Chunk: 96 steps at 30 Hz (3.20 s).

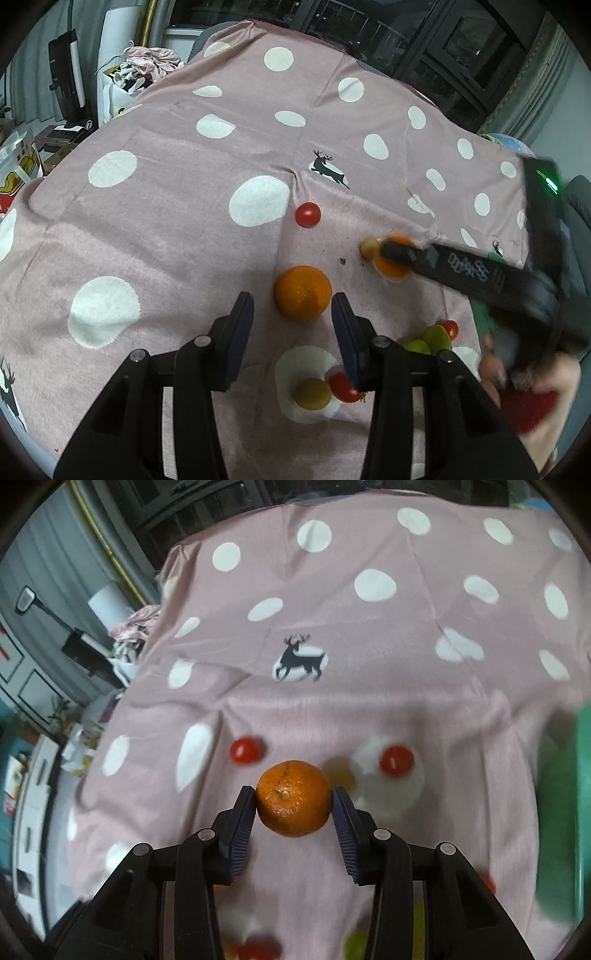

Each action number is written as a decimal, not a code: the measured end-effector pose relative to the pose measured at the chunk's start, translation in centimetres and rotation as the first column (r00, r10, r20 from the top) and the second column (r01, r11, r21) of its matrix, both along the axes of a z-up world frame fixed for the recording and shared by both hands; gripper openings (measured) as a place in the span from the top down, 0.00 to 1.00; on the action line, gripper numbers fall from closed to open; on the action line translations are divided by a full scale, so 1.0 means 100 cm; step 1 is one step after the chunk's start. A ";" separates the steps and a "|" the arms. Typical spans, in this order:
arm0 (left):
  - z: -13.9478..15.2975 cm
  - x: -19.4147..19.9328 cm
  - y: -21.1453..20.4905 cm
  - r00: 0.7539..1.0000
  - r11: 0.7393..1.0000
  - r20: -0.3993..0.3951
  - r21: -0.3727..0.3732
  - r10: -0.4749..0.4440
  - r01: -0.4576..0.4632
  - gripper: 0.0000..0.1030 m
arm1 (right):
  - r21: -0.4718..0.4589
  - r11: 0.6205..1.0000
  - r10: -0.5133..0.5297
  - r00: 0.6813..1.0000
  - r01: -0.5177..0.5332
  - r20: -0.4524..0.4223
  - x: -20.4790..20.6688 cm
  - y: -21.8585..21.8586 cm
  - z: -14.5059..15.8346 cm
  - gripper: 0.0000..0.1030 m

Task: Organize fruits
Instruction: 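Lower the open right gripper around the orange, then close the right gripper on the orange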

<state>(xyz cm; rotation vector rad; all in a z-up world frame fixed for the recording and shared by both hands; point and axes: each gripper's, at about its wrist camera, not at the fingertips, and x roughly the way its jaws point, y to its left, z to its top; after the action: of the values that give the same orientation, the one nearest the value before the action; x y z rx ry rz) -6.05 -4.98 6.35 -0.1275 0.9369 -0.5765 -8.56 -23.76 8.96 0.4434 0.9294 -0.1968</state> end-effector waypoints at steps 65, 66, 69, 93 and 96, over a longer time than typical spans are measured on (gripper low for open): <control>-0.034 -0.015 -0.091 0.945 0.953 -0.167 0.066 -0.282 0.296 0.58 | 0.327 0.945 0.055 0.996 -0.028 -0.073 -0.042 -0.022 -0.042 0.56; -0.035 -0.015 -0.092 0.944 0.953 -0.169 0.063 -0.282 0.296 0.58 | 0.326 0.945 0.055 0.996 -0.028 -0.075 -0.042 -0.021 -0.043 0.56; -0.038 -0.014 -0.093 0.940 0.952 -0.186 0.060 -0.285 0.300 0.58 | 0.323 0.946 0.059 0.995 -0.030 -0.081 -0.041 -0.021 -0.044 0.56; -0.037 -0.018 -0.097 0.953 0.955 -0.129 0.077 -0.275 0.286 0.58 | 0.331 0.942 0.063 0.997 -0.046 -0.041 -0.043 -0.018 -0.042 0.56; -0.031 -0.019 -0.094 0.957 0.959 -0.106 0.057 -0.272 0.279 0.58 | 0.312 0.949 0.057 0.998 -0.049 -0.017 -0.046 -0.014 -0.035 0.56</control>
<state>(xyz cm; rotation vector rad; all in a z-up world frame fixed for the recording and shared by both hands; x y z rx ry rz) -7.99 -14.35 3.27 0.0414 1.0776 -0.7988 -13.19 -25.17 5.46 0.7084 1.0006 -0.0045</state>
